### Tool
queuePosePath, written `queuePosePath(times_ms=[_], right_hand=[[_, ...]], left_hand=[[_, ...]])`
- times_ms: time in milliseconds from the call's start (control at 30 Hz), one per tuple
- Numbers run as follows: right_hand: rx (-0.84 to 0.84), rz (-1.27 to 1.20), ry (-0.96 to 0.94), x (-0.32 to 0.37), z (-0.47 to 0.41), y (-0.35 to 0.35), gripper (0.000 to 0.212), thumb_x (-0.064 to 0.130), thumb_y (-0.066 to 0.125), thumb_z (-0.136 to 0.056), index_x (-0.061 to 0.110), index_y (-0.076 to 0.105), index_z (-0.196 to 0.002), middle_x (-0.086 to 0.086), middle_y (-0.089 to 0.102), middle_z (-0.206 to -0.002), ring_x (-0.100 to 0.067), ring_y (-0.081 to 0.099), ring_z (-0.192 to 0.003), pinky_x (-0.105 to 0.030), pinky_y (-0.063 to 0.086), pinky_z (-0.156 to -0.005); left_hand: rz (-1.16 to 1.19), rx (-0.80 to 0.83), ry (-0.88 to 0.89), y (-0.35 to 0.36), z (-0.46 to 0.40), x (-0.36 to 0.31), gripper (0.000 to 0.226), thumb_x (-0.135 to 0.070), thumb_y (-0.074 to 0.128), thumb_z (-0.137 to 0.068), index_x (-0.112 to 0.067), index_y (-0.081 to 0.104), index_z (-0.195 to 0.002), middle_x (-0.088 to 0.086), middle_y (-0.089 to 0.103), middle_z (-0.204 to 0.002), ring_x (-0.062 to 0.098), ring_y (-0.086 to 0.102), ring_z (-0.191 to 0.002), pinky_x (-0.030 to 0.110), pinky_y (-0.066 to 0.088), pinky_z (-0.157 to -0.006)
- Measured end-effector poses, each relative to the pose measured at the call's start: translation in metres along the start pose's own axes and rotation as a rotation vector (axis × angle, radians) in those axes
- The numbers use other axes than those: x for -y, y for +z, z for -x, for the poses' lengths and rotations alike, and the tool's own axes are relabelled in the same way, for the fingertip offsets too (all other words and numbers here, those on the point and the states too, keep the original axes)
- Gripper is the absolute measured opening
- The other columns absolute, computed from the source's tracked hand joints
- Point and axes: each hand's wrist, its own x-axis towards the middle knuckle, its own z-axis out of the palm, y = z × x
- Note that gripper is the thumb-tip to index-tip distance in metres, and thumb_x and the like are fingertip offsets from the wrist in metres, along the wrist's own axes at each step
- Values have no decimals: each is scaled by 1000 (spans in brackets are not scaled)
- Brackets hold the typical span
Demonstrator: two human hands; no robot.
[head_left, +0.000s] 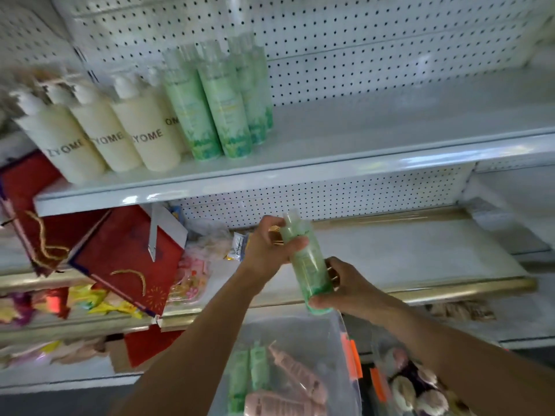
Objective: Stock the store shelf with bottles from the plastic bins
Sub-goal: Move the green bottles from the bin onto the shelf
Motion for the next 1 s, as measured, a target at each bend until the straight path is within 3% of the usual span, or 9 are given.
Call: queuePosePath(times_ms=[100, 233, 367, 500, 600, 700, 867, 933, 1000], right_hand=[[-31, 1, -71, 26, 1, -11, 63, 27, 86, -56, 26, 52, -109, 0, 63, -100, -10, 64, -84, -20, 54, -62], [-112, 8, -154, 60, -2, -23, 61, 24, 88, -55, 31, 55, -106, 3, 65, -99, -10, 63, -85, -25, 57, -66], [-182, 4, -245, 104, -7, -37, 58, 21, 89, -58, 32, 56, -104, 8, 65, -95, -6, 62, -86, -17, 52, -64], [-295, 6, -341, 150, -20, -50, 60, 19, 89, -59, 27, 57, -109, 8, 66, -96, -5, 62, -88, -20, 51, -71], [-364, -7, -374, 176, -36, -61, 61, 19, 89, -60, 27, 56, -110, 11, 66, -94, 3, 61, -81, -17, 48, -69], [-423, 19, -380, 192, -56, -71, 61, 20, 89, -59, 24, 56, -111, 12, 66, -93, -1, 61, -83, -26, 51, -74], [-441, 72, -359, 202, -93, -85, 61, 15, 87, -62, 18, 57, -115, 5, 67, -99, -14, 64, -90, -34, 55, -81], [-447, 93, -331, 200, -106, -90, 59, 15, 86, -63, 16, 57, -114, 3, 67, -98, -15, 64, -89, -34, 55, -79], [-458, 97, -323, 197, -119, -95, 57, 15, 85, -64, 16, 57, -114, 3, 66, -97, -12, 62, -85, -28, 53, -73]], left_hand=[[-25, -11, 53, -4, 1, -31, 40, -13, 83, -72, -20, 54, -98, 8, 68, -92, 13, 69, -64, 24, 53, -53], [-63, -28, 157, -13, -2, -72, 42, -19, 85, -69, -24, 53, -96, 2, 67, -96, 19, 69, -71, 32, 56, -58], [-122, -44, 303, -25, -7, -122, 46, -23, 86, -69, -22, 54, -102, -2, 61, -109, 26, 70, -84, 43, 60, -75], [-165, -69, 436, -35, -17, -174, 39, -21, 85, -71, -29, 54, -95, -8, 60, -103, 14, 64, -83, 31, 59, -74], [-185, -94, 489, -39, -31, -204, 42, -18, 84, -72, -21, 58, -105, -4, 65, -109, 15, 62, -94, 24, 55, -78], [-219, -118, 515, -38, -49, -219, 48, -16, 82, -74, -13, 55, -114, 2, 62, -119, 19, 59, -105, 35, 53, -90], [-342, -201, 537, -32, -85, -224, 46, -18, 80, -75, -16, 49, -109, -2, 56, -114, 18, 58, -100, 36, 52, -86], [-409, -202, 535, -29, -100, -224, 44, -19, 81, -74, -18, 50, -105, -4, 57, -111, 17, 58, -97, 29, 53, -80], [-479, -205, 557, -26, -114, -224, 42, -19, 81, -74, -16, 52, -104, -3, 59, -112, 16, 59, -99, 31, 53, -83]])
